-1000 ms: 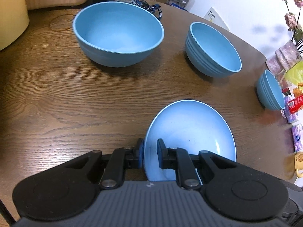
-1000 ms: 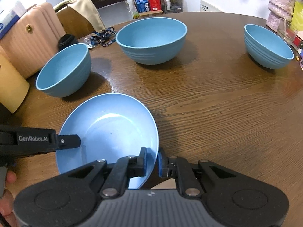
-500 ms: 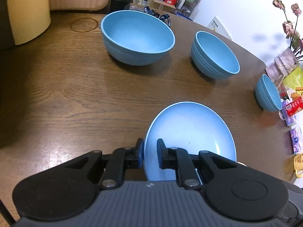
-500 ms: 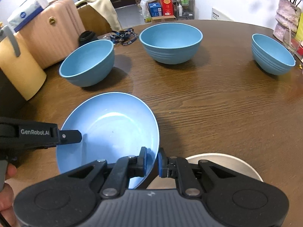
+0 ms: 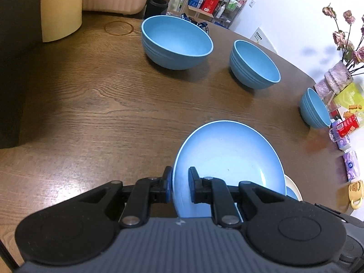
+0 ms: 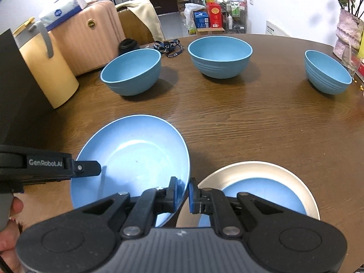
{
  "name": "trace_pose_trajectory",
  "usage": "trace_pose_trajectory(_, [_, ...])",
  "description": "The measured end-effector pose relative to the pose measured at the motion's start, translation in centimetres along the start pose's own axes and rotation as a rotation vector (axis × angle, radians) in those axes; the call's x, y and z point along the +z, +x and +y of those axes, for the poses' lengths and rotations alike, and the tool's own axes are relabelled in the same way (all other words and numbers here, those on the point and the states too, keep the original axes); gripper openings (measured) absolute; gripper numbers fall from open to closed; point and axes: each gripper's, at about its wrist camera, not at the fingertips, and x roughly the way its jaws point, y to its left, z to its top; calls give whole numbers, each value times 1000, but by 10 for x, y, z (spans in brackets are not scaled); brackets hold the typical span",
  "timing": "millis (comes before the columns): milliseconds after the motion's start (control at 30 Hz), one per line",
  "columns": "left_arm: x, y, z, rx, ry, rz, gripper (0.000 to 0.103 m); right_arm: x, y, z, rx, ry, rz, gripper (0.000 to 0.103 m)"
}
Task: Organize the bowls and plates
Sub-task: 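Lower the second light-blue plate onto the stacked plates with both grippers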
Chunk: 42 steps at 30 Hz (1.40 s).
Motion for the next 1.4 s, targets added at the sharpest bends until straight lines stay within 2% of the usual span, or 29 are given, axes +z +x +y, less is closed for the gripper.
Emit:
trace_pose_trajectory(500, [-28, -13, -29, -15, 75, 0, 16, -17, -30, -24, -1, 39, -60, 7])
trace_pose_trajectory(1400, [-61, 5, -105, -53, 183, 37, 15, -50, -58, -96, -58, 135, -70, 7])
